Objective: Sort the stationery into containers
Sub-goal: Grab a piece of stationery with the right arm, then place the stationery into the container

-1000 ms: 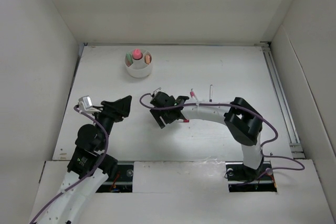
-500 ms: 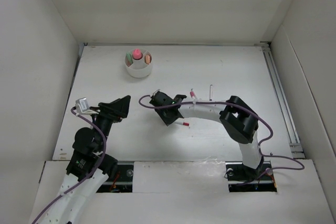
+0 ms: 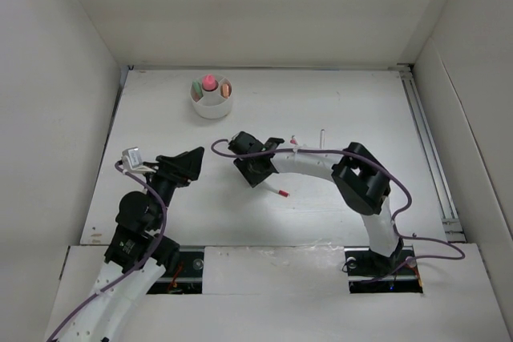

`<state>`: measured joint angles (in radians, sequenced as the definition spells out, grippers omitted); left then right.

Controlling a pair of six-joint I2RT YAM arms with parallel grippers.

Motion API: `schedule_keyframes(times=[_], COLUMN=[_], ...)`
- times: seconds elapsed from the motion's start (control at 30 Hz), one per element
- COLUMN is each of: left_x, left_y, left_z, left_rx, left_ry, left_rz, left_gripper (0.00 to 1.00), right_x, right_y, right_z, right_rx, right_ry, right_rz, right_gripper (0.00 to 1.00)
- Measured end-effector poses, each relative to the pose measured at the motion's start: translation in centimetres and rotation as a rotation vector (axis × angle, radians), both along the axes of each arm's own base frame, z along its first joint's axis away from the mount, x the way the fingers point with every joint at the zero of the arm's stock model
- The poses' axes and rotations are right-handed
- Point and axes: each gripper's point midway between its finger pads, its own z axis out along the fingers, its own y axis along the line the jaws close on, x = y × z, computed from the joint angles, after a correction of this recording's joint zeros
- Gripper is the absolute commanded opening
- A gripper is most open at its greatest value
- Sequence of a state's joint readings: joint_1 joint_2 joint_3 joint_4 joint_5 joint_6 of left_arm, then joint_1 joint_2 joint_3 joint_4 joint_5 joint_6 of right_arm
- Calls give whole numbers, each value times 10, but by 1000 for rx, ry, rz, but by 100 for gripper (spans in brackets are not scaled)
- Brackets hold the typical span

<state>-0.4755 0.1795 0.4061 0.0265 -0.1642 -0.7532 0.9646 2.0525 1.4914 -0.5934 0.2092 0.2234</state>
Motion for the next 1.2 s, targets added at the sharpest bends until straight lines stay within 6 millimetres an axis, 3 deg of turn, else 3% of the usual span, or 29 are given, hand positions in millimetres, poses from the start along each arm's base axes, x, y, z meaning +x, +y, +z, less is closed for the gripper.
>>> schedule_keyframes(times=[0.03,0.17,0.27,0.5,0.6,0.7,0.97,1.07,1.2], left_x=[0,1,2,3,3,4,9,10,4], left_y=[0,-1,-1,-3,-3,-4,-6,-3,7], left_z=[0,-2,-3,-4,-4,-8,-26,-26,-14], left_rx=[0,2,1,1,-1,3,14,14,-16], left_ry=[1,2,0,-4,-9,-5,14,10,-42], left_rz=[0,-1,-3,-6,-8,-8,-9,8,46], left_gripper=[70,70,70,70,70,69,66,66,66], right_x=[2,2,3,3,11,33,121,147,189], right_y=[2,11,12,10,12,23,44,52,75], right_z=[0,-1,-1,2,17,62,235,275,289], right_rx=[4,26,26,51,110,262,791,933,1040], right_ry=[2,18,20,33,8,-74,-433,-558,-681], right_rz=[3,23,27,18,-14,-73,-293,-361,-460], right_gripper=[45,12,0,0,0,0,0,0,0])
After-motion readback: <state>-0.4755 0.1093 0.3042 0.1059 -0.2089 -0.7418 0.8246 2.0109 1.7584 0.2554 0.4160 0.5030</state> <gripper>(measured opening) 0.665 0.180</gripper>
